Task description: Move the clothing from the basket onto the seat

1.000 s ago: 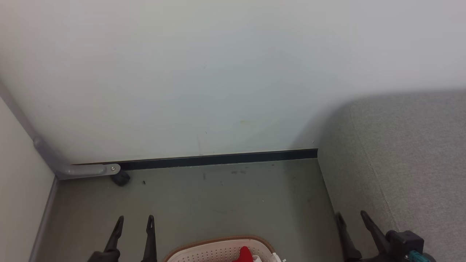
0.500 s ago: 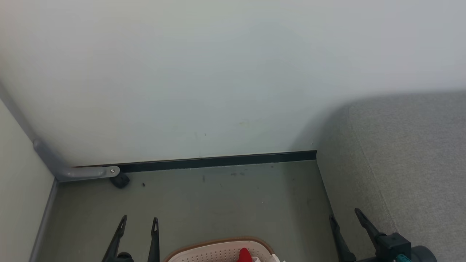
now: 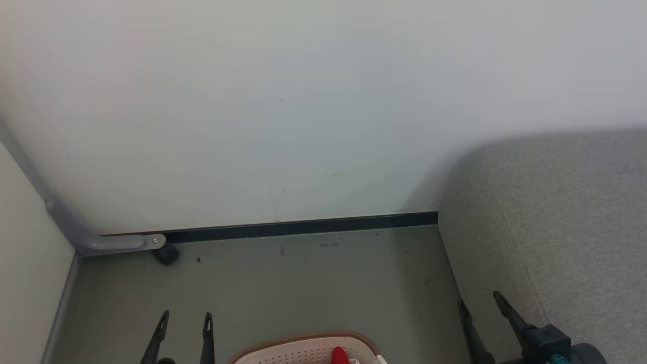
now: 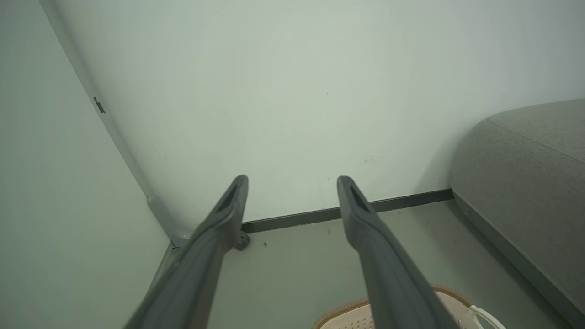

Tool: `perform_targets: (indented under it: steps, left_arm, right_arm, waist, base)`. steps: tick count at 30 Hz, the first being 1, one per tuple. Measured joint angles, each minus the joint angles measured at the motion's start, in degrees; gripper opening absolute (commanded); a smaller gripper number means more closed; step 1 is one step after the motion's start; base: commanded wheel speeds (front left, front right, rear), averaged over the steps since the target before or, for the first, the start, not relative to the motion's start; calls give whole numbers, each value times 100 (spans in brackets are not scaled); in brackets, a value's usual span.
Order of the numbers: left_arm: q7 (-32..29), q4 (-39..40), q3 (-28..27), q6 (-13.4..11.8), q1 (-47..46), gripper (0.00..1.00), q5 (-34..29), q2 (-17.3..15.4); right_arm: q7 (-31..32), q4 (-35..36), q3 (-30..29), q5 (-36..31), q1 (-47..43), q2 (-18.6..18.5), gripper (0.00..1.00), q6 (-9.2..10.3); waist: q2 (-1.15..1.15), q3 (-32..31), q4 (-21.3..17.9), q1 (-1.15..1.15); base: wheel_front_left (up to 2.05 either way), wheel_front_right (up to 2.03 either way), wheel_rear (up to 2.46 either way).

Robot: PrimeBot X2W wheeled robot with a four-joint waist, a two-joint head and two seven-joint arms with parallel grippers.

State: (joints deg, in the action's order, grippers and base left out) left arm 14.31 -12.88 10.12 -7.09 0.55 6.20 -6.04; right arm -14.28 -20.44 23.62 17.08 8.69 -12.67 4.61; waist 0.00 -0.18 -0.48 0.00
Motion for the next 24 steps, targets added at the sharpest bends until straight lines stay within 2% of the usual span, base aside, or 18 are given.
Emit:
perform_targets:
  steps: [24]
  left_arm:
    - [0, -37, -78, 4, -31, 100, 63, 5]
  right_arm:
    - [0, 199, -46, 1, 1, -3, 100, -7]
  waist:
    - [0, 231, 8, 0]
  base:
    - [0, 0, 0]
